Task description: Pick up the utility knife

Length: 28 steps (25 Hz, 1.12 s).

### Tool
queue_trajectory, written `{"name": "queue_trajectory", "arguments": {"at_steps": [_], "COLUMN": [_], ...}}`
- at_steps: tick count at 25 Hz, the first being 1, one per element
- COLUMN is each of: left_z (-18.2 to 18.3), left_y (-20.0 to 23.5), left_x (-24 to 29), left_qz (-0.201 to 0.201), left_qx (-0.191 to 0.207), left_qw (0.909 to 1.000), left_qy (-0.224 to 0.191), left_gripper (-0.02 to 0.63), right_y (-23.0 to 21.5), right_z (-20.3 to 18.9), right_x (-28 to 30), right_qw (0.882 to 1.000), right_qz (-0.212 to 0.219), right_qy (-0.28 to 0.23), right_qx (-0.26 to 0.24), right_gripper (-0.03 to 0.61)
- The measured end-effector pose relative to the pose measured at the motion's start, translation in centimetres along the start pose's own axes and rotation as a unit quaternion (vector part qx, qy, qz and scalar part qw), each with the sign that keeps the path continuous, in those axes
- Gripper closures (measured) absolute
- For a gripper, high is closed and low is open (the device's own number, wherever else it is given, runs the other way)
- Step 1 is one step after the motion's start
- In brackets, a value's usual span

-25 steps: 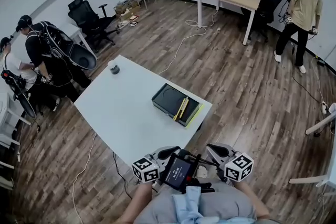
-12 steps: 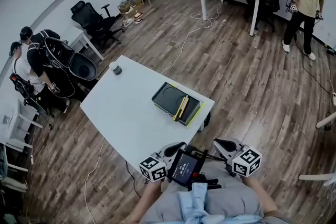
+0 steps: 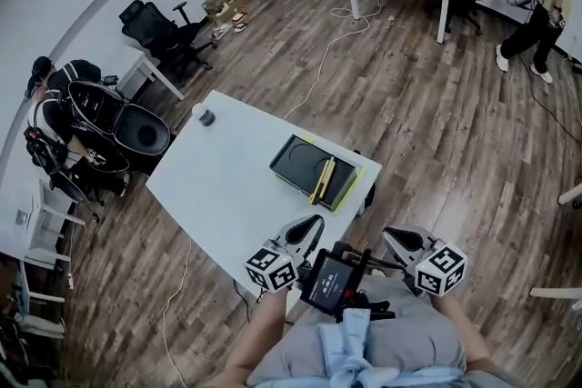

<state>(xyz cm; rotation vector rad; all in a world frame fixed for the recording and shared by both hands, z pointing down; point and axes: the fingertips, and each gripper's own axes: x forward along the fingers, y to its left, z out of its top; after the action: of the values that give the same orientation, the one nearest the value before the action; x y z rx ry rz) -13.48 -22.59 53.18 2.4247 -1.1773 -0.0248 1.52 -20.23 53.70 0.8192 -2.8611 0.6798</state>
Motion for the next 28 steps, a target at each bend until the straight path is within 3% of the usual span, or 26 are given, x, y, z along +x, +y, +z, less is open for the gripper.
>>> {"name": "queue_trajectory", "arguments": {"at_steps": [10,18,22,28], "left_z": [0.1,0.9,1.1,0.4], "left_y": [2.2,5.0,6.3,7.9], "left_x": [2.1,3.6,4.8,6.4], "left_qz": [0.018,0.051,0.067,0.094], "left_qx": [0.079,0.1,0.102,0.117], "left_qw": [0.9948,0.9892,0.9865,0.9788], "left_qy": [0.061,0.094,0.108,0.139], "left_gripper": [0.594,0.59,0.468,0.463], "right_y": [-1.0,-1.7,-2.0,-2.7], "right_z": [-0.7,-0.8,-1.1,-1.2], "right_x": [-0.5,-1.6,-1.8,-2.1], "right_qw": [1.0,0.999,0.998,0.998], "right_qz": [-0.022,-0.04,-0.045,-0.05], "right_qy": [-0.007,-0.014,-0.014,-0.013], "right_qx": [0.012,0.028,0.034,0.039], "right_gripper": [0.548,0.549,0.548,0.548]}}
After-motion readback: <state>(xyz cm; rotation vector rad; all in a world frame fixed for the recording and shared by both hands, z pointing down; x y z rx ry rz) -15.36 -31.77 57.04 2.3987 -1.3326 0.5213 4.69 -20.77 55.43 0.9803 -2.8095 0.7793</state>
